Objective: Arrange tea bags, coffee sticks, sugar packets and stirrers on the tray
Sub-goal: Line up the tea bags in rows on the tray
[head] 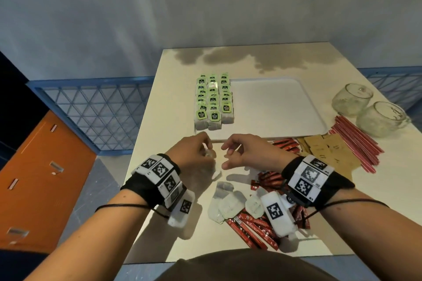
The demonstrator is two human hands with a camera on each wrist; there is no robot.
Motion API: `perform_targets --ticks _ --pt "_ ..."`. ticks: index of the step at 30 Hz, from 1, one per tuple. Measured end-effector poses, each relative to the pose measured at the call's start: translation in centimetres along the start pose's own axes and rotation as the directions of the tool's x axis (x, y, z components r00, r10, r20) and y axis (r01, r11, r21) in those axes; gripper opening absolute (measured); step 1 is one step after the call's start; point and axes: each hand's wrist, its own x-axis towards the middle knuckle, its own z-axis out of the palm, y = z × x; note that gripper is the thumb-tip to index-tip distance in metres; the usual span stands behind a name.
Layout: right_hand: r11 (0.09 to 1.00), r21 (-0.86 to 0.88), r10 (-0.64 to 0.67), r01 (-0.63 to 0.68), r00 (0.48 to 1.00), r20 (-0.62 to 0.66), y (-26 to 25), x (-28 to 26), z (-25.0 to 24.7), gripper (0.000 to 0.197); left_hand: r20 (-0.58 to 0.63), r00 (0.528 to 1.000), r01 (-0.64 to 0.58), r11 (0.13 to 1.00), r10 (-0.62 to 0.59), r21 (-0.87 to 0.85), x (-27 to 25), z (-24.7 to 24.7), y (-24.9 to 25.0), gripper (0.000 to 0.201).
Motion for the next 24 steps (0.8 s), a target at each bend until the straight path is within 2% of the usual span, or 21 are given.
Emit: perform_targets --ticks 3,5,7,10,12,15,17,18,19,22,24 --pt "0.999 0.035 -0.005 0.005 1.0 0.005 -0.6 -0.3 0.2 0.051 -0.054 0.998 0.005 0.939 -0.025 -0.344 -0.5 0.0 0.7 0.029" --pt "0.999 0.02 -0.034 0.034 0.999 -0.006 -0.7 -0.3 0.2 0.038 -0.032 0.998 0.031 0.862 -0.054 -0.505 -0.8 0.3 1.3 0.023" --pt "0.998 0.038 -0.049 0.049 0.999 -0.024 -0.8 -0.4 0.2 0.026 -0.015 0.997 0.055 0.812 -0.078 -0.581 -1.0 0.7 1.4 0.018" --pt "0.997 0.045 -0.054 0.056 0.997 -0.061 -0.6 -0.5 0.1 0.027 0.032 0.998 0.067 0.793 -0.059 -0.605 -1.0 1.1 1.0 0.02" --pt "0.998 0.018 -0.064 0.065 0.996 -0.065 -0.5 -0.8 -0.1 0.025 0.092 0.996 0.06 0.852 -0.014 -0.52 -1.3 1.2 1.0 0.025" --pt "0.996 -0.044 -0.083 0.081 0.995 -0.058 -0.7 -1.4 -0.3 0.027 0.147 0.989 0.017 0.949 0.031 -0.314 -1.7 1.3 1.0 0.048" --pt "0.994 -0.055 -0.093 0.09 0.994 -0.053 -0.8 -1.8 -0.2 0.023 0.154 0.988 0.018 0.96 0.027 -0.279 -2.1 1.5 0.8 0.063" --pt "0.995 -0.049 -0.084 0.082 0.995 -0.05 -0.8 -1.9 0.0 0.022 0.148 0.989 0.025 0.957 0.019 -0.288 -2.2 1.6 0.6 0.064" --pt "0.996 -0.053 -0.075 0.073 0.996 -0.041 -0.7 -2.0 0.2 0.023 0.143 0.99 0.037 0.943 0.011 -0.33 -2.4 1.6 0.6 0.058" --pt "0.989 -0.107 -0.094 0.1 0.993 0.065 -0.1 -2.1 1.0 0.022 0.106 0.993 0.093 0.861 -0.045 -0.5 -2.6 1.6 -0.2 0.02" --pt "0.977 -0.159 -0.113 0.143 0.977 0.183 0.0 -2.1 1.7 0.026 0.082 0.992 0.123 0.832 -0.093 -0.541 -2.8 1.4 -0.9 0.021"
